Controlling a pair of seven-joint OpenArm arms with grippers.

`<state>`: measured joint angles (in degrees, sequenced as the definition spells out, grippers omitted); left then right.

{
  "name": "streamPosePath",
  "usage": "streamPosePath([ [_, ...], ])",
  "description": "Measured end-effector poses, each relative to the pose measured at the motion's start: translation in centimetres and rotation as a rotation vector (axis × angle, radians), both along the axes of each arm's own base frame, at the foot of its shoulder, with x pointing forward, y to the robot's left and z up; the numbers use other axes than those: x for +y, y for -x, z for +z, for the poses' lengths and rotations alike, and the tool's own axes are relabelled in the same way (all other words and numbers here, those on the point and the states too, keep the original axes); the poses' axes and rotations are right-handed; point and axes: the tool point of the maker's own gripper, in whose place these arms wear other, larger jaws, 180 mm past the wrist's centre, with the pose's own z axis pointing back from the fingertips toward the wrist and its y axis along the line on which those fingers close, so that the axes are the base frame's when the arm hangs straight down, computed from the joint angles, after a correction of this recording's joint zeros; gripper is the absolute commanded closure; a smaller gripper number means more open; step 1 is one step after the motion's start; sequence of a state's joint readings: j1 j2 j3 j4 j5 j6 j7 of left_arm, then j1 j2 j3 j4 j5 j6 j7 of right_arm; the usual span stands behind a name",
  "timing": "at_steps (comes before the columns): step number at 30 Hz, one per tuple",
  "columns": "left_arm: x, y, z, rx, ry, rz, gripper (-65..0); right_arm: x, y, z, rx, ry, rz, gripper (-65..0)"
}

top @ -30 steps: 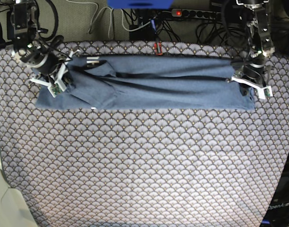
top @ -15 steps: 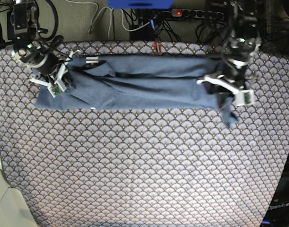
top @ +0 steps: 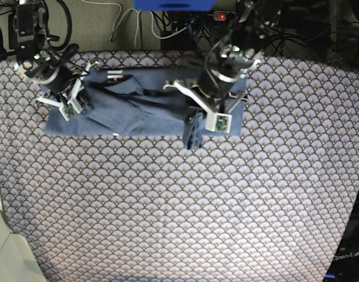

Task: Fold the T-shirt properly

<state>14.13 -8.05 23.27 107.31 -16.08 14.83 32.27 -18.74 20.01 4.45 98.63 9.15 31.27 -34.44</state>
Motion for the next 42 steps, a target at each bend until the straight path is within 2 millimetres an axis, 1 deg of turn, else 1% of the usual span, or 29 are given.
streamPosePath([
  [3,-1.0,-0.1,-0.6,0.007,-0.007,-0.011,-0.9,0.0,-0.1,0.0,-0.002,0.000,0.000,0.0],
  [6,-1.6,0.3,-2.0,0.042,-0.027,-0.036,-0.9,0.0,0.0,0.0,-0.001,0.001,0.000,0.0],
  [9,-1.9,0.4,-2.3,0.052,-0.026,-0.041,-1.5,0.0,0.0,0.0,0.000,0.001,0.000,0.0],
  [10,-2.0,0.4,-2.2,0.052,-0.021,-0.039,-3.2,0.0,0.0,0.0,0.002,0.001,0.000,0.0],
  [11,-2.2,0.4,-2.2,0.051,-0.016,-0.040,-6.5,0.0,0.1,0.0,0.002,0.001,0.001,0.0],
  [15,-2.4,0.4,-2.0,0.051,-0.008,-0.043,-27.6,0.0,0.2,-0.1,0.005,0.000,0.002,0.0],
  [16,-2.6,0.5,-2.0,0.049,-0.007,-0.050,-30.1,0.0,0.2,-0.1,0.005,0.001,0.002,0.0],
  [18,-3.6,1.0,-1.8,0.044,-0.001,-0.079,-31.9,0.0,0.2,-0.1,0.004,0.001,0.002,0.0],
  [20,-4.9,1.9,-1.6,0.046,0.009,-0.129,-31.9,0.0,0.2,-0.1,0.006,0.003,0.003,0.0],
  [21,-5.3,2.0,-1.4,0.044,0.014,-0.139,-31.9,0.0,0.2,-0.1,0.005,0.003,0.003,0.0],
  [23,-5.4,1.7,-0.2,0.020,0.032,-0.139,-31.7,0.0,0.3,-0.1,0.007,0.003,0.004,0.0],
  [25,-5.2,0.8,1.9,-0.040,0.056,-0.120,-31.5,0.0,0.2,-0.1,0.008,0.004,0.003,0.0],
  [26,-5.0,0.4,2.7,-0.065,0.062,-0.110,-31.3,-0.1,0.1,-0.1,0.006,0.005,0.003,0.0],
  [27,-4.3,0.0,3.0,-0.075,0.060,-0.095,-29.7,-0.1,0.1,-0.1,0.005,0.005,0.003,0.0],
  [28,-3.5,-0.3,2.8,-0.070,0.054,-0.083,-26.2,0.0,0.2,-0.1,0.006,0.005,0.003,0.0],
  [29,-2.1,-0.6,2.2,-0.054,0.030,-0.046,-20.9,0.0,0.1,-0.1,0.005,0.004,0.002,0.0],
  [31,1.1,-1.2,0.9,-0.039,-0.022,0.026,-7.7,-0.1,0.1,0.0,0.005,0.007,0.002,0.0],
  [32,2.4,-1.1,0.0,-0.021,-0.045,0.045,-0.9,-0.1,0.0,0.0,0.003,0.007,0.002,0.0],
  [33,3.9,-0.9,-1.1,0.009,-0.074,0.074,0.0,-0.2,0.0,0.1,0.001,0.007,0.002,0.0],
  [35,6.1,-0.3,-2.9,0.060,-0.109,0.120,-3.8,-0.2,0.0,0.1,0.003,0.008,0.002,-3.1],
  [36,6.8,-0.2,-3.6,0.076,-0.121,0.132,-4.8,-0.2,0.0,0.0,0.004,0.008,0.002,-5.6],
  [40,8.8,0.3,-5.8,0.132,-0.156,0.172,-5.1,-0.2,0.0,0.1,0.003,0.012,0.003,-20.7],
  [42,9.2,0.4,-6.4,0.143,-0.165,0.180,-5.1,-0.3,0.0,0.1,0.003,0.014,0.003,-27.9],
])
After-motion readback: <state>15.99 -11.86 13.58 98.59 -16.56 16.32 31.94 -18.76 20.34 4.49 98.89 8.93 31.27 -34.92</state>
